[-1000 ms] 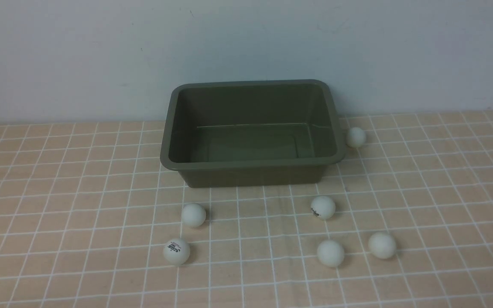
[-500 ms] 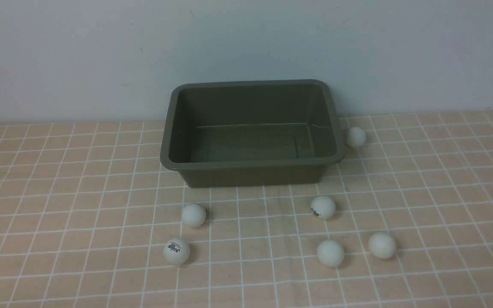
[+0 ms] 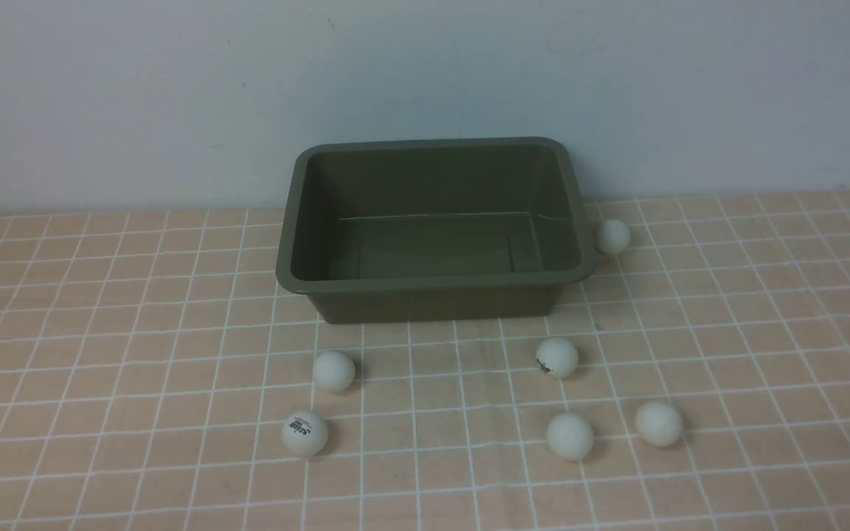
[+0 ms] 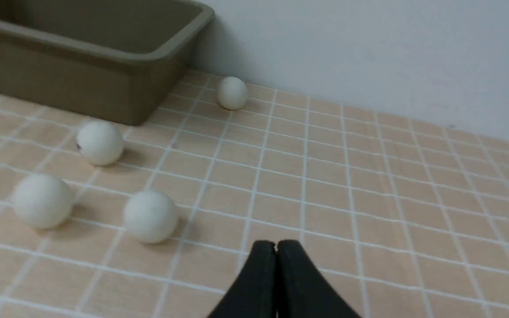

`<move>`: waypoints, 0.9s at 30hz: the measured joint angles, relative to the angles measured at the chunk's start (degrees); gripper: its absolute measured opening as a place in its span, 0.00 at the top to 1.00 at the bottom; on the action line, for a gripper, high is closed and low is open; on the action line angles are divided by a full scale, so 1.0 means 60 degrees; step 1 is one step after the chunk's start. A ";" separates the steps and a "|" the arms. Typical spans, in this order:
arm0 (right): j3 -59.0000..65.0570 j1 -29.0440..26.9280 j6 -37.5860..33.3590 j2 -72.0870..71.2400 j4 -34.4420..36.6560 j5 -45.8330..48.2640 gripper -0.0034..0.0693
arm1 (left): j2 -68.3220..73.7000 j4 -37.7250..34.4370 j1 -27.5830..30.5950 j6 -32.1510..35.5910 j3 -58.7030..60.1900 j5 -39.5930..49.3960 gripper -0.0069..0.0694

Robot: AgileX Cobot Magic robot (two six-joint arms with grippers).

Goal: Put the table tennis balls into the box on the light coffee tablecloth.
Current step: 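Reach for and grasp a ping pong ball on the table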

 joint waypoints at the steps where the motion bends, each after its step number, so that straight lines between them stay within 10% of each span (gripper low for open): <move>1: 0.0009 0.0000 0.0011 0.0000 0.0100 -0.0004 0.98 | 0.0000 -0.0084 0.0000 -0.0124 0.0000 0.0000 1.00; 10: 0.0040 0.0000 0.0228 0.0000 0.5047 -0.0364 0.98 | 0.0000 -0.4153 0.0000 -0.2317 0.0000 -0.0002 1.00; 27: 0.0050 0.0000 0.0172 0.0000 0.9164 -0.0825 0.98 | 0.0000 -0.5080 0.0000 -0.2561 0.0000 -0.0481 1.00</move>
